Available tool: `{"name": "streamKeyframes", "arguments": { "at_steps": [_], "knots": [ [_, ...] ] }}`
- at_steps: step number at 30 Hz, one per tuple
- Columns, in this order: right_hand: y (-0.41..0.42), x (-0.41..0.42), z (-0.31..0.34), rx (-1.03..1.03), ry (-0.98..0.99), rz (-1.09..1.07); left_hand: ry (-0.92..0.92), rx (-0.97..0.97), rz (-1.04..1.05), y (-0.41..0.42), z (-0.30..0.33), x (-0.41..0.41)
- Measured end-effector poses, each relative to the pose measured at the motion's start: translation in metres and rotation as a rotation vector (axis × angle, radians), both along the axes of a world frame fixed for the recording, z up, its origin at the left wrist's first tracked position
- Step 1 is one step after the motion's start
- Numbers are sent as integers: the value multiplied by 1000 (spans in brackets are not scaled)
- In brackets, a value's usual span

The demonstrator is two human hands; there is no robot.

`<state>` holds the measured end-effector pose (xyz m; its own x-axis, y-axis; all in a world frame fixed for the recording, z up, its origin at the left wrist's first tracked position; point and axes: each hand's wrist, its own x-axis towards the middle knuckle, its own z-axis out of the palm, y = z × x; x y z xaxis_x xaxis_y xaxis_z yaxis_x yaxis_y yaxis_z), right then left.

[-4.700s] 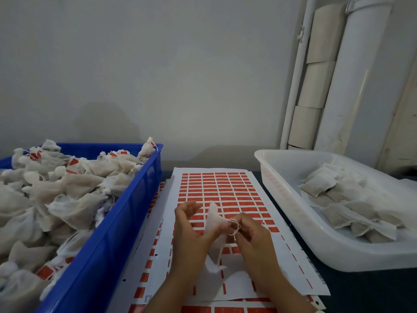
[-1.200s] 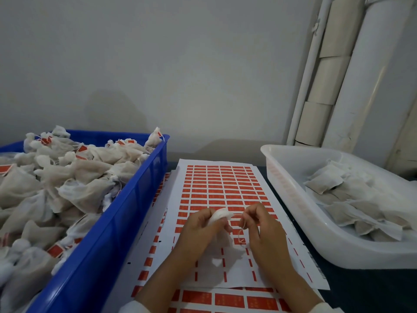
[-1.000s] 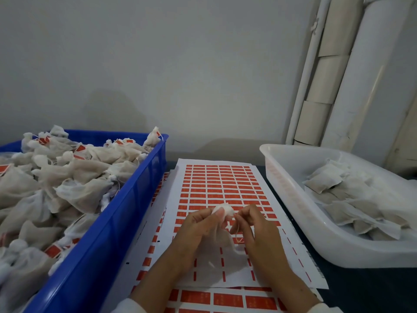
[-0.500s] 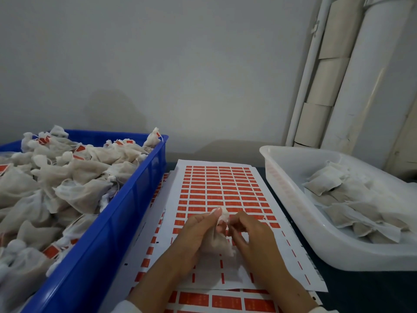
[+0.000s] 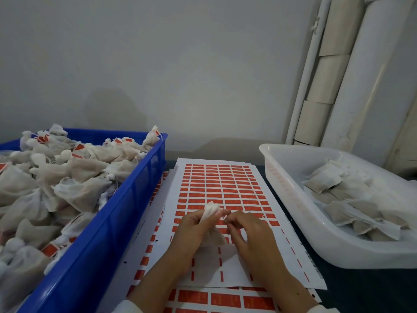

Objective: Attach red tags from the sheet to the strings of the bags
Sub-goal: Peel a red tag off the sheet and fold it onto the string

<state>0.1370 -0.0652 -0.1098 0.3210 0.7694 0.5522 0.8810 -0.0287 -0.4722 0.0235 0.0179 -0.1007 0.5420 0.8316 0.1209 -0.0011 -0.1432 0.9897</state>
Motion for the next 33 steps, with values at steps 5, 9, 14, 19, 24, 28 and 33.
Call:
{"name": "streamKeyframes", "arguments": {
  "at_steps": [5, 9, 14, 19, 24, 28, 33],
  "knots": [
    [-1, -1, 1, -16, -21, -3, 99, 211, 79, 1, -5, 2],
    [-1, 0, -1, -68, 13, 3, 37, 220, 45, 0, -5, 2],
    [-1, 1, 1, -24, 71, 7, -26, 31, 26, 2, -2, 4],
    [-2, -3, 4, 7, 107, 36, 22, 95, 26, 4, 0, 1],
    [-2, -3, 5, 11, 169, 61, -58, -2, -54, 3, 4, -3],
    [-3, -6, 7, 16, 202, 104, -130, -167, -105, 5, 5, -4],
    [-5, -7, 9, 38, 328, 170, -203, -218, -204, 6, 5, -5]
  ]
}}
